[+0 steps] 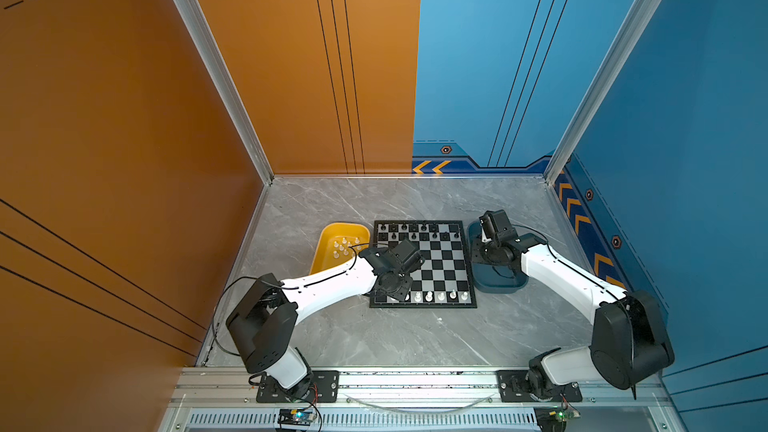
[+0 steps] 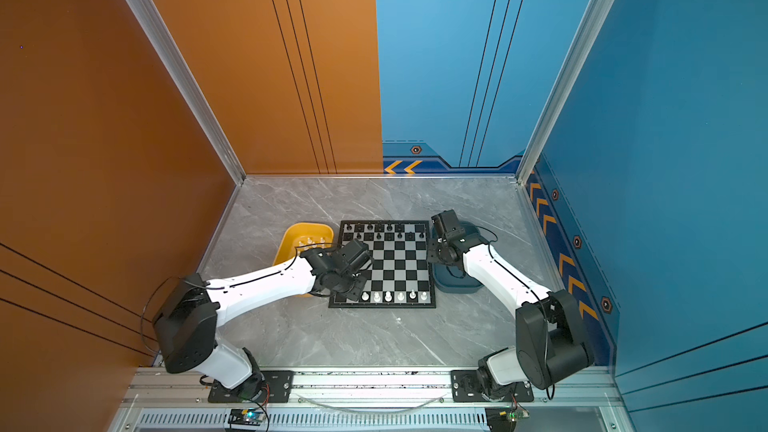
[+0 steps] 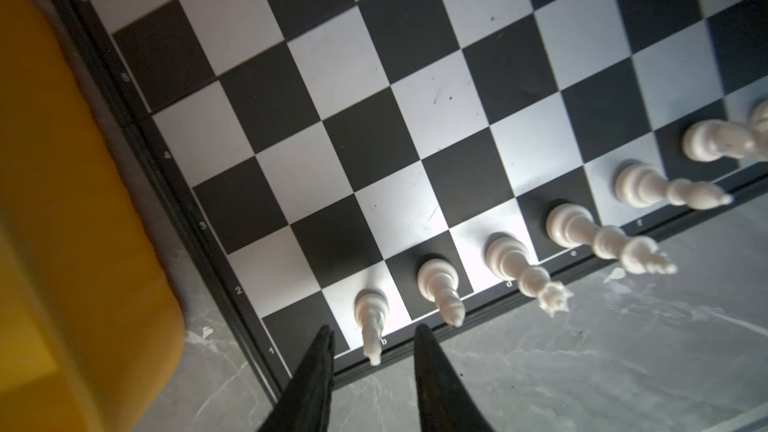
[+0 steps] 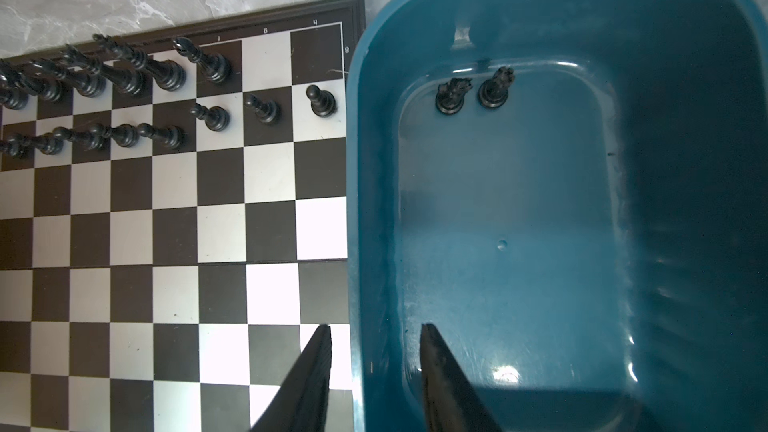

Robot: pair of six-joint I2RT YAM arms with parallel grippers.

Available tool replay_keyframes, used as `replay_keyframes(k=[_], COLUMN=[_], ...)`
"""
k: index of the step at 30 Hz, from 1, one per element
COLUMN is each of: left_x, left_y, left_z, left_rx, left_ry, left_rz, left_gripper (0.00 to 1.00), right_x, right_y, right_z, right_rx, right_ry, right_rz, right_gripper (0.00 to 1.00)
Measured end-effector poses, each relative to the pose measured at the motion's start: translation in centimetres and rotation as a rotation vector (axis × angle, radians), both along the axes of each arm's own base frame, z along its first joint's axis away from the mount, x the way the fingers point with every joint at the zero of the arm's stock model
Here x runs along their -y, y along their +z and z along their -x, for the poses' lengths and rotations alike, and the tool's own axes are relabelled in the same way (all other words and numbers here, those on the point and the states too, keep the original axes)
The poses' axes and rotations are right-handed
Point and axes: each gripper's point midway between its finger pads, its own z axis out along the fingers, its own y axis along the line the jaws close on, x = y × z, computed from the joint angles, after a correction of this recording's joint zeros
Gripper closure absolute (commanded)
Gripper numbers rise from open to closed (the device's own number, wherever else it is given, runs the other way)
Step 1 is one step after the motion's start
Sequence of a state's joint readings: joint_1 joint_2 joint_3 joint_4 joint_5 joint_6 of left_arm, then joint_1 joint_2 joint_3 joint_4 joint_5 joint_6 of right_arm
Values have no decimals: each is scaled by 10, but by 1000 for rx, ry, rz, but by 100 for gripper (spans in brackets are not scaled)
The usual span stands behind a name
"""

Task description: Set up the chess pieces on the board

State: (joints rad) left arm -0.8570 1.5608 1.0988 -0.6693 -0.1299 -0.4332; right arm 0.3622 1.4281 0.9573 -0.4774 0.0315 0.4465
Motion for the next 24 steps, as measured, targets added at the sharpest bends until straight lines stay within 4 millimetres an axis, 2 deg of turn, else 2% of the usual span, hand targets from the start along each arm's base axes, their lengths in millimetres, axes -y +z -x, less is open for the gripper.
replay_keyframes(k=[5, 8, 9, 11, 17, 20, 24], left_x=[-18, -45, -57, -81, -138, -158, -175], left_y=[36, 60, 67, 74, 65, 50, 31], left_z=[-18, -36, -43, -53, -68, -70, -78], left_rx=[104, 176, 198, 228, 237, 205, 159], left_ry=[56, 141, 181, 252, 416, 462, 501], left_rz=[49, 71, 78, 75, 19, -22, -69], left_gripper=[59, 58, 58, 57, 58, 58, 59], right_x=[1, 1, 1, 1, -3, -4, -6], right_y=[-2, 0, 2, 7, 20, 25, 36], right_z=[3, 4, 4, 3, 2, 3, 3], right_rx=[5, 31, 43, 71, 167, 215, 286], right_ry=[2, 5, 8, 13, 40, 54, 74], right_rz=[-1, -12, -16, -27, -83, -113, -149], right_gripper=[52, 44, 32, 28, 27, 27, 25])
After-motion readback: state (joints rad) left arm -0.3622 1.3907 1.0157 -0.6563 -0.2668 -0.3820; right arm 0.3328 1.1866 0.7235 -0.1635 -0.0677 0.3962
